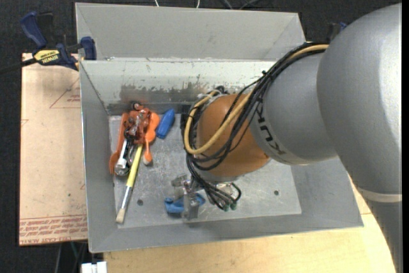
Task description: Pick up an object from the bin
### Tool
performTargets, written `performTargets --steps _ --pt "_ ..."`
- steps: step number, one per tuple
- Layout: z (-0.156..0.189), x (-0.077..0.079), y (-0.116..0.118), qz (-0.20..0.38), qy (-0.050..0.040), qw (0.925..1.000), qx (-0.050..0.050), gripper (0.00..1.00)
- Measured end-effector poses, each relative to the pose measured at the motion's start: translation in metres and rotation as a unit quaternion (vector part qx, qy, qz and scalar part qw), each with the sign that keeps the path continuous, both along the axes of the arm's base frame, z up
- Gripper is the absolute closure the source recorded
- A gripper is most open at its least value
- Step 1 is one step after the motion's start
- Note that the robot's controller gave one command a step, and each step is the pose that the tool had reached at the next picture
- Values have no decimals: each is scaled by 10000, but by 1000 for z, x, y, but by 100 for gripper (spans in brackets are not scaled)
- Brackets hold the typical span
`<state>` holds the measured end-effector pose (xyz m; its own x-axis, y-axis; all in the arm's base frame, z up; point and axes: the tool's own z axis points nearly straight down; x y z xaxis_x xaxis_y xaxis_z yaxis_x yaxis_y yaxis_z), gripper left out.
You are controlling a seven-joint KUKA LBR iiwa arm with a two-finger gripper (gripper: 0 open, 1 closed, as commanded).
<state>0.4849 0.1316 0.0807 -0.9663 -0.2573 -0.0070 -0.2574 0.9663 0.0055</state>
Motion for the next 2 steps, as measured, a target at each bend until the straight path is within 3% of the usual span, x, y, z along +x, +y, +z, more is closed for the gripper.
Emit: performTargets --steps 2 --pt "72 -2 0 -4 28 10000 -5 100"
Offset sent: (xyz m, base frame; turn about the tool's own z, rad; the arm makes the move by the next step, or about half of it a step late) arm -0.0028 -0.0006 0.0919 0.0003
